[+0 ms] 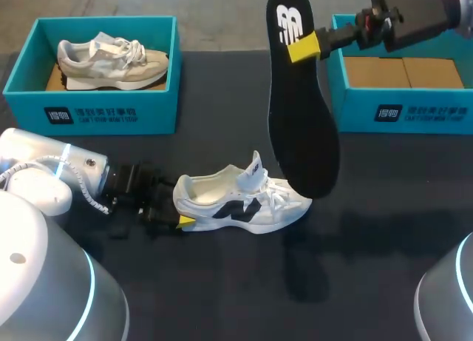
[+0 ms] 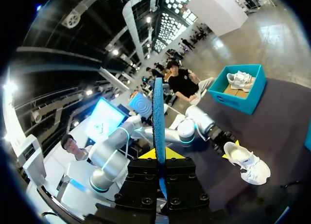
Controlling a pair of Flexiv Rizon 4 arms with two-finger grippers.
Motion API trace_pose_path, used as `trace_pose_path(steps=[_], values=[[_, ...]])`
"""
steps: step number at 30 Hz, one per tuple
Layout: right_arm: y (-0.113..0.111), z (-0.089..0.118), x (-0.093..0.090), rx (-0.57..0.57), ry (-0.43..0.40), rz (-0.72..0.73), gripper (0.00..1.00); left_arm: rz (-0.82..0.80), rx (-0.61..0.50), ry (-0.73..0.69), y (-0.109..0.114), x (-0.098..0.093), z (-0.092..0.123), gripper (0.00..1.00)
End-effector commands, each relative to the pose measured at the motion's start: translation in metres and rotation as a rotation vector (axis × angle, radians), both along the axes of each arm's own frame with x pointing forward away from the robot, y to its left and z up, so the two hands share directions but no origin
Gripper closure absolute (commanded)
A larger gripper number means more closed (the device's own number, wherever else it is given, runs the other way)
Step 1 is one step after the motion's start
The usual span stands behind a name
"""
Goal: Take the shoe out of the shoebox, open the shoe tongue, remove and reinsert the insole, then place the shoe into the shoebox
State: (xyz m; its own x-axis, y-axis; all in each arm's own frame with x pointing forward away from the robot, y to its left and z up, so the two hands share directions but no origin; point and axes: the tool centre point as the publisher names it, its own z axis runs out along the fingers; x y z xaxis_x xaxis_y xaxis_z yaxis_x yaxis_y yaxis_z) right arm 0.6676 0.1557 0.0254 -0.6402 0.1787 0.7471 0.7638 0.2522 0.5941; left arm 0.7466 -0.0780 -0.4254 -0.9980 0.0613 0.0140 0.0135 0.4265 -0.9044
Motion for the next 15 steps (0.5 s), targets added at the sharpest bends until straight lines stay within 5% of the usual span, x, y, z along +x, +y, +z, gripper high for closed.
trace_pose_path(steps=[1,15], values=[[0.0,0.001,-0.01,0.006,-0.019,-0.035,1.0,0.0,0.001,0.0,-0.001,0.001,-0.002,1.0],[0.008,0.015,-0.018,-0.021,-0.071,-0.057,1.0,0.0,0.001,0.0,-0.001,0.001,-0.002,1.0]])
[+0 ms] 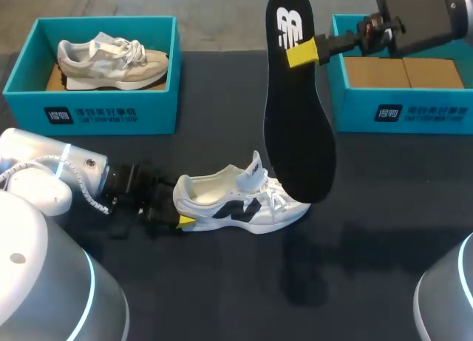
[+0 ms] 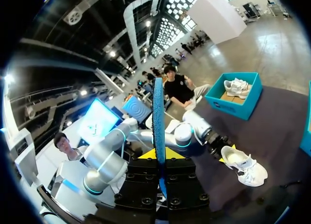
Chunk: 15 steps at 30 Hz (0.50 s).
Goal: Take the shoe out of the shoebox, open the shoe tongue, remove and reinsert the insole, then place the shoe into the shoebox
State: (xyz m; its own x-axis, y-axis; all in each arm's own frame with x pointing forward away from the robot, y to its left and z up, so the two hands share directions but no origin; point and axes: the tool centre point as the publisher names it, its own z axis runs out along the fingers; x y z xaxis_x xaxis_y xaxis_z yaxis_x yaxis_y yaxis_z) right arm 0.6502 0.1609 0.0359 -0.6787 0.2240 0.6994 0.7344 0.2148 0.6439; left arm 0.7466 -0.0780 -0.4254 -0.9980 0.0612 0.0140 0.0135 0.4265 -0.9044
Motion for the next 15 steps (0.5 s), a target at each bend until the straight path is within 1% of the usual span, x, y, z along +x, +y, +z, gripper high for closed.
trace_pose_path(steps=[1,5,7,15], values=[[0.0029,0.0049,-0.0011,-0.012,-0.002,0.0,1.0,0.0,0.001,0.0,-0.0007,0.0007,-0.0024,1.0],[0.0062,0.0053,-0.0021,-0.015,0.003,0.017,1.0,0.0,0.001,0.0,-0.0007,0.0007,-0.0024,1.0],[0.0078,0.0055,-0.001,-0.007,-0.003,0.003,1.0,0.0,0.001,0.0,-0.0007,0.0007,-0.0024,1.0],[0.0078,0.0055,-0.001,-0.007,-0.003,0.003,1.0,0.0,0.001,0.0,-0.0007,0.0007,-0.0024,1.0]])
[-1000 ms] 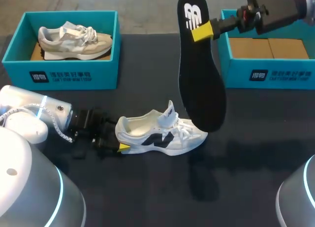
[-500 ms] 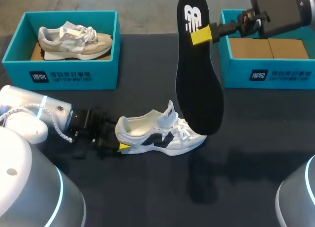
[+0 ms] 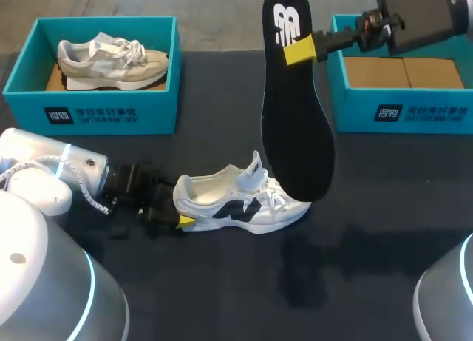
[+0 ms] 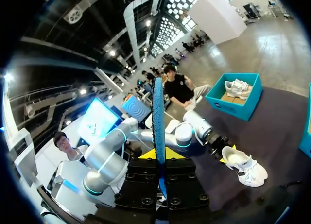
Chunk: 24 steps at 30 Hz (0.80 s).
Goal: Take the shoe out of the shoebox, open the shoe tongue, remove and reinsert the insole, then place the shoe into the shoebox
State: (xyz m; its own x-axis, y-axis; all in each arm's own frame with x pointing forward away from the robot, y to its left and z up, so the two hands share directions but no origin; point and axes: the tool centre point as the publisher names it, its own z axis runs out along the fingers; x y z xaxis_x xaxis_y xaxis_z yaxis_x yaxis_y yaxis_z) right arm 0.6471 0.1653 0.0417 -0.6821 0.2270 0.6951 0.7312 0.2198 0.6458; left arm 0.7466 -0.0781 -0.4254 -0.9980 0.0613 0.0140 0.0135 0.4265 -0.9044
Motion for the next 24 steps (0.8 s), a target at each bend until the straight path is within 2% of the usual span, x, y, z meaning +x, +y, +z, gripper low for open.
trace_pose_path(steps=[1,23,24], values=[[0.0035,-0.0003,0.0021,-0.002,0.002,0.001,1.0,0.0,0.001,0.0,-0.0007,0.0007,-0.0025,1.0],[0.0035,-0.0003,0.0021,-0.002,0.002,0.001,1.0,0.0,0.001,0.0,-0.0007,0.0007,-0.0025,1.0],[0.0035,-0.0003,0.0021,-0.002,0.002,0.001,1.0,0.0,0.001,0.0,-0.0007,0.0007,-0.0025,0.94]])
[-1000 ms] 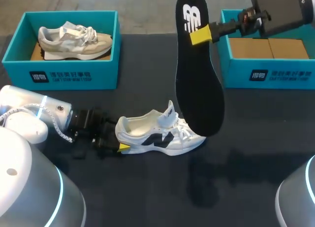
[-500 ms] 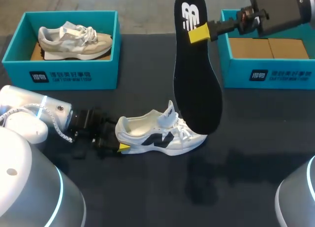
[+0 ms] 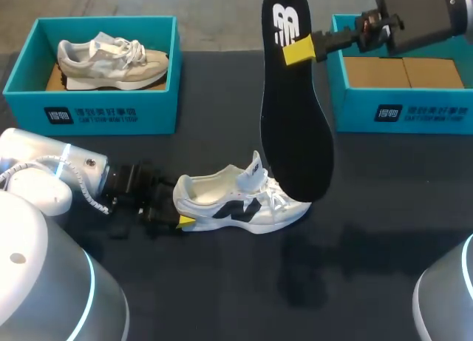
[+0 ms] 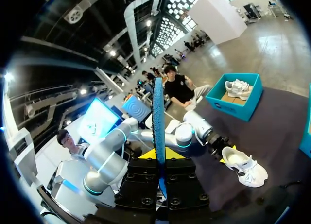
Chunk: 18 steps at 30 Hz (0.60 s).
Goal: Take the shoe out of the shoebox, open the shoe tongue, remove and reinsert the insole, then place the shoe into the shoebox
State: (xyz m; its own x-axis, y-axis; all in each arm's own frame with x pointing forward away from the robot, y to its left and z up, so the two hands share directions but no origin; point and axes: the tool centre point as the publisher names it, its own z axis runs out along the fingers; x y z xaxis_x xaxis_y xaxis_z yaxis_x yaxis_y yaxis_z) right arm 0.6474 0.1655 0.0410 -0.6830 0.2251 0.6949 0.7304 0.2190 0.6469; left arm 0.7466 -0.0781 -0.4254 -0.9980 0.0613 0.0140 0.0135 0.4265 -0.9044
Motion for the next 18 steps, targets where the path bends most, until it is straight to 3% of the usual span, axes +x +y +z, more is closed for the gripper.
trace_pose_path(steps=[1,2,3,4,5,6,18], values=[[0.0032,0.0004,0.0018,-0.004,0.003,0.0,1.0,0.0,0.001,0.0,-0.0007,0.0007,-0.0025,0.93],[0.0032,0.0004,0.0018,-0.004,0.003,0.0,1.0,0.0,0.001,0.0,-0.0007,0.0007,-0.0025,0.93],[0.0032,0.0004,0.0018,-0.004,0.003,0.0,1.0,0.0,0.001,0.0,-0.0007,0.0007,-0.0025,0.5],[0.0032,0.0004,0.0018,-0.004,0.003,0.0,1.0,0.0,0.001,0.0,-0.0007,0.0007,-0.0025,0.44],[0.0032,0.0004,0.0018,-0.004,0.003,0.0,1.0,0.0,0.001,0.0,-0.0007,0.0007,-0.0025,0.44],[0.0032,0.0004,0.0018,-0.004,0.003,0.0,1.0,0.0,0.001,0.0,-0.0007,0.0007,-0.0025,0.0],[0.0032,0.0004,0.0018,-0.004,0.003,0.0,1.0,-0.001,0.045,0.023,0.0081,0.0023,0.0051,0.0]])
